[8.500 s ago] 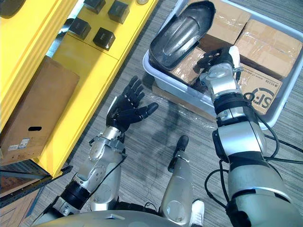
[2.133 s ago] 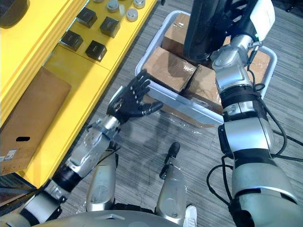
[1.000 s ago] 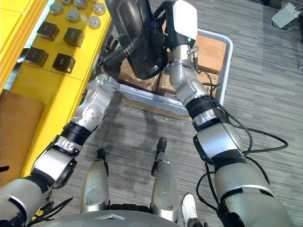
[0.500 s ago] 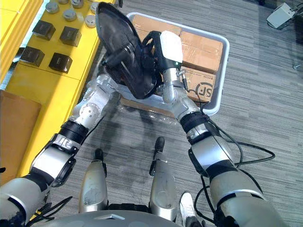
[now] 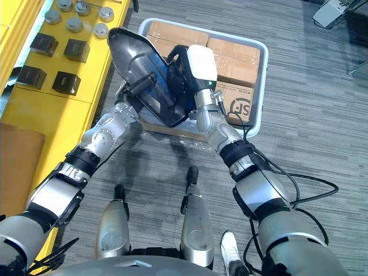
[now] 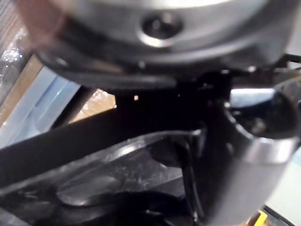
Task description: Walk over and take three plastic housings, then place them on the shelf
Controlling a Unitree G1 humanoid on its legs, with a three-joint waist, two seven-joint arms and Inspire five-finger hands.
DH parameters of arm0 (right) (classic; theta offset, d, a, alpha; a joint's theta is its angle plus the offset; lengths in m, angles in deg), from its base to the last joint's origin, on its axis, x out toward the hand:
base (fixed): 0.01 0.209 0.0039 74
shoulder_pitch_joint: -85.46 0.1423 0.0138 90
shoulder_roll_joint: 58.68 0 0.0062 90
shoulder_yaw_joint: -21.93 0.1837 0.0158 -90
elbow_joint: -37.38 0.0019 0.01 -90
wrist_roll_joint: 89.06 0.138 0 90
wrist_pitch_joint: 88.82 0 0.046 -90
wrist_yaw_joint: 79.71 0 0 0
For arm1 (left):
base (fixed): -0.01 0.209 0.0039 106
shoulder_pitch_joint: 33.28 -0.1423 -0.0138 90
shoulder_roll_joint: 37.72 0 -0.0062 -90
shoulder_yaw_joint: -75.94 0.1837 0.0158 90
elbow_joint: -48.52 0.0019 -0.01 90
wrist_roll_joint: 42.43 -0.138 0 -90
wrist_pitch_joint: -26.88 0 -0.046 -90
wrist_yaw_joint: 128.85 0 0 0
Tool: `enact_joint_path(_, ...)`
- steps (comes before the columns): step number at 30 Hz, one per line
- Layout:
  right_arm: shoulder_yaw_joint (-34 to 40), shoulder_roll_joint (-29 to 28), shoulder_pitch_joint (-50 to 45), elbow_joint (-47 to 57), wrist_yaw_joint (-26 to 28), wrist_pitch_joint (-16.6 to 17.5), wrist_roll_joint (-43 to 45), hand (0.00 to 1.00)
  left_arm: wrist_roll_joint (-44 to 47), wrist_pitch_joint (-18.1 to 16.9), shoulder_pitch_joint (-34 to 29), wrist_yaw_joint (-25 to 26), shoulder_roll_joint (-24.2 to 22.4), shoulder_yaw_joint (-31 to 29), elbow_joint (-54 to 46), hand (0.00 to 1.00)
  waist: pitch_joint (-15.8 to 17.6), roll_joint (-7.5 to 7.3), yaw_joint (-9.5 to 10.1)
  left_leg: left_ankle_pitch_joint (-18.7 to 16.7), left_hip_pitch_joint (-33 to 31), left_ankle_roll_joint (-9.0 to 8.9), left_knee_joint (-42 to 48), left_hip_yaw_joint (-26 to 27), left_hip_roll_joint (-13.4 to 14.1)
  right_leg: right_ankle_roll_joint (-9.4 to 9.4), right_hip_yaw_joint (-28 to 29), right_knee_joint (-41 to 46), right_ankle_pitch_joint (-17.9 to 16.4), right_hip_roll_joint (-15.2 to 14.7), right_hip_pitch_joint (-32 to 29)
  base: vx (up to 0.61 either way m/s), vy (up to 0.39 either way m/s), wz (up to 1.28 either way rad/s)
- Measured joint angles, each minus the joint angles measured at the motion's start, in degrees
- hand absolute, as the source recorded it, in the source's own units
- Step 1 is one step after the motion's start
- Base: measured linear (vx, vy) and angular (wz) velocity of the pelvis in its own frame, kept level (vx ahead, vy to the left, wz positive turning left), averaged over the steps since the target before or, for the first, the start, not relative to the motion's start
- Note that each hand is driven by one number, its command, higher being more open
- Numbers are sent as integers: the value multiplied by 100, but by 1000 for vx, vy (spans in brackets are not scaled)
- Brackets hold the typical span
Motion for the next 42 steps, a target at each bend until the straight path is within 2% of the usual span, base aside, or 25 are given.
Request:
enact_joint_path(2, 14, 18, -115, 134, -103, -25, 0, 0, 53, -197, -35, -5, 10, 137, -2, 0, 4, 8, -6, 2, 84, 1, -51, 30, -5, 2, 12, -9, -2, -4, 47, 42, 27, -4)
enact_joint_path(3, 56, 49, -186, 252, -143, -30, -1, 100, 117, -288, -59, -32, 10, 182, -33, 0, 7, 14, -5, 7, 107, 3, -74, 39, -9, 2, 15, -14, -2, -8, 59, 0, 0, 0)
enact_joint_path(7, 341, 84, -760, 1066, -428, -23, 2, 100, 267, -570, -500, -116, -2, 155, -571, 0, 55, 104, -32, 25, 399, 9, -227, 83, -20, 8, 5, -118, -7, -10, 316, 47, 31, -1)
enact_joint_path(10, 789, -106, -1428, 2069, -884, 112, 5, 100, 137, -797, -919, -130, -19, 94, -1317, 0, 59, 121, -33, 29, 597, 12, -310, 93, -25, 22, -20, -194, -18, -9, 517, 35, 28, 2)
enact_joint_path(14, 1291, -162, -2356, 3651, -1055, 642, 23, 100, -1032, -1006, -1600, 32, -46, -192, -2488, 0, 25, 129, -18, 21, 922, 28, -469, 136, -29, 56, -32, -230, -71, -13, 796, 8, 30, -2)
enact_joint_path(16, 1475, -162, -2856, 4127, -926, 930, 172, 100, -1693, -1110, -2039, 135, -49, -461, -2885, 0, -193, 150, -24, 63, 1008, 25, -619, 170, -31, 60, -69, -316, -73, -14, 850, 0, 0, 0)
enact_joint_path(17, 1623, -159, -3217, 4366, -789, 1070, 334, 100, -2084, -1117, -2327, 217, -38, -646, -3137, 0, -420, 170, -21, 97, 1027, 39, -733, 171, -33, 65, -114, -400, -72, -14, 855, 34, 7, 5)
enact_joint_path(18, 1692, -157, -3364, 4450, -691, 1128, 456, 100, -2266, -1120, -2460, 274, -37, -739, -3250, 0, -509, 180, -20, 127, 1051, 16, -794, 172, -33, 66, -127, -416, -70, -13, 861, 98, 8, 9)
enact_joint_path(21, 2273, -168, -4170, 4878, 108, 1375, 1654, 100, -3426, -1237, -3107, 608, -42, -1253, -3763, 0, -865, 255, 4, 175, 1295, 6, -1012, 206, -40, 81, -156, -496, -88, -14, 1034, 80, 16, 3)
enact_joint_path(27, 2868, -215, -4983, 5323, 1345, 1474, 3047, 100, -4801, -1364, -3764, 1082, -59, -1627, -4243, 0, -1256, 248, -11, 151, 1504, 18, -1106, 272, -59, 113, -142, -595, -99, -24, 1227, 36, 25, -3)
enact_joint_path(29, 2987, -397, -5283, 5382, 1767, 1476, 3527, 100, -5228, -1392, -3902, 1192, -76, -1639, -4416, 0, -1342, 216, -10, 141, 1521, 35, -1100, 293, -81, 123, -112, -595, -99, -41, 1230, -8, 24, -5)
enact_joint_path(34, 3239, -1007, -6134, 5354, 2307, 1396, 4412, 100, -5502, -1515, -4492, 1092, -229, -1767, -4841, 0, -1429, 202, -19, 77, 1590, 74, -1127, 436, -107, 177, 8, -704, -100, -47, 1239, -18, 26, -14)
enact_joint_path(38, 3606, -1430, -6837, 4974, 2840, 1384, 5231, 100, -5365, -1576, -5400, 681, -321, -2253, -5184, 0, -1517, 235, -148, 71, 1596, 89, -1200, 471, -119, 176, 6, -803, -93, -48, 1241, 37, 22, -4)
enact_joint_path(42, 3604, -1530, -6933, 4608, 3083, 1385, 5406, 100, -5171, -1576, -6038, 486, -391, -2860, -5360, 0, -1543, 279, -59, 62, 1506, 104, -1176, 354, -119, 159, -122, -803, -78, -59, 1258, 34, 14, 16)
